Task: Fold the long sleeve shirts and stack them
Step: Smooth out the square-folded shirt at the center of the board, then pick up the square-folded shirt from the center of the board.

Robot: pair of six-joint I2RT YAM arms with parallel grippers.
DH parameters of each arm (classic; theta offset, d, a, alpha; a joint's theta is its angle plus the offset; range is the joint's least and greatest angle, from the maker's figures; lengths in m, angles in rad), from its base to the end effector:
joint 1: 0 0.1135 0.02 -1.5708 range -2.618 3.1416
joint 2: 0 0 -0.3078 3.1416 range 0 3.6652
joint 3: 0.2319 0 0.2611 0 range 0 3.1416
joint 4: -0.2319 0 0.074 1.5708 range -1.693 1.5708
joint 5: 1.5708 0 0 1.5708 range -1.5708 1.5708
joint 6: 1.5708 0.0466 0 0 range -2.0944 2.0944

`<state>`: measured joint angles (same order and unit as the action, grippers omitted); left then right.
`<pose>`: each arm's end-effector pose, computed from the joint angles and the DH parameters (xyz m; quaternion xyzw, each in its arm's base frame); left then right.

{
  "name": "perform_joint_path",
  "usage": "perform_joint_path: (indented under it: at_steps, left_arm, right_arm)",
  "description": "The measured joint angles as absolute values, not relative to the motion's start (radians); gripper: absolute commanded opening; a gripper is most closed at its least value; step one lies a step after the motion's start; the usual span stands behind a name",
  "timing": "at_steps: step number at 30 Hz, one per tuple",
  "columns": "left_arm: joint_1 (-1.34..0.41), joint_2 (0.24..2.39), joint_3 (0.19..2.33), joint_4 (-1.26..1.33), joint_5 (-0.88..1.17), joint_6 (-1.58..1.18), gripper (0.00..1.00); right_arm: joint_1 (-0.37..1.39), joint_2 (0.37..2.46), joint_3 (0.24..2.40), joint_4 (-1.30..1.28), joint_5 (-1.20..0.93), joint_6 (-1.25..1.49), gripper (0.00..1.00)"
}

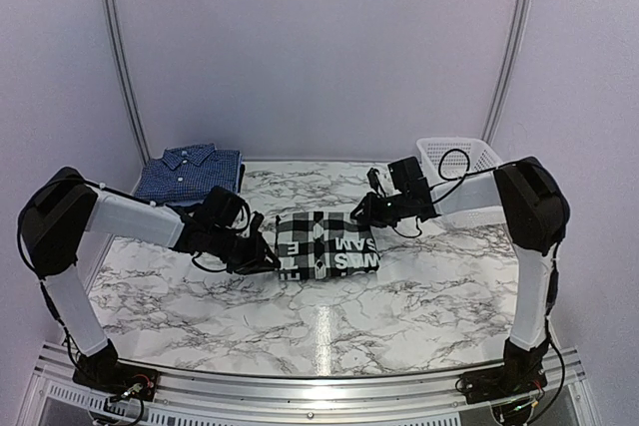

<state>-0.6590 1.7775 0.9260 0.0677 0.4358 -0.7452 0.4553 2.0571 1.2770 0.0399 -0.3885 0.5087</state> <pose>0.2869 -0.2471 0.1811 0.0440 0.9045 -0.3942 0.1569 0.4172 0.2239 0.1705 -0.0539 0.8995 0.3400 0.2689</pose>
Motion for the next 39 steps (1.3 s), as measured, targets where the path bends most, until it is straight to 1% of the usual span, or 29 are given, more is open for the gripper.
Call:
perform_joint_path:
  at_steps: [1,4,5,8,11,13,17,22,29,36,39]
  left_arm:
    - [-0.656,1.768,0.919,0.068,0.435,-0.748,0.30]
    - [-0.645,1.739,0.901,0.073,0.424,-0.756,0.35]
    - [-0.643,1.734,0.899,0.074,0.419,-0.755,0.40]
    - [-0.640,1.731,0.899,0.078,0.392,-0.756,0.48]
    - [-0.637,1.736,0.905,0.077,0.371,-0.750,0.54]
    - [-0.637,1.749,0.920,0.076,0.357,-0.743,0.61]
    - [-0.638,1.786,0.957,0.075,0.335,-0.725,0.66]
    - [-0.648,1.835,1.004,0.072,0.318,-0.712,0.66]
    - [-0.673,1.882,1.053,0.033,0.270,-0.713,0.58]
    - [-0.693,1.904,1.082,-0.005,0.229,-0.736,0.54]
    - [-0.699,1.923,1.106,-0.009,0.219,-0.746,0.49]
  right_arm:
    - [0.458,2.033,1.271,0.027,-0.386,0.501,0.24]
    - [0.462,1.936,1.234,-0.005,-0.383,0.479,0.26]
    - [0.465,1.905,1.219,-0.010,-0.384,0.473,0.26]
    - [0.484,1.799,1.147,-0.015,-0.389,0.455,0.27]
    - [0.501,1.741,1.077,-0.017,-0.392,0.443,0.28]
    - [0.507,1.718,1.025,-0.025,-0.387,0.439,0.29]
    - [0.508,1.709,0.971,-0.049,-0.374,0.432,0.29]
    - [0.508,1.709,0.947,-0.054,-0.358,0.421,0.30]
    - [0.513,1.709,0.941,-0.056,-0.339,0.406,0.30]
    - [0.513,1.709,0.907,-0.065,-0.297,0.398,0.29]
    - [0.513,1.710,0.905,-0.065,-0.287,0.396,0.29]
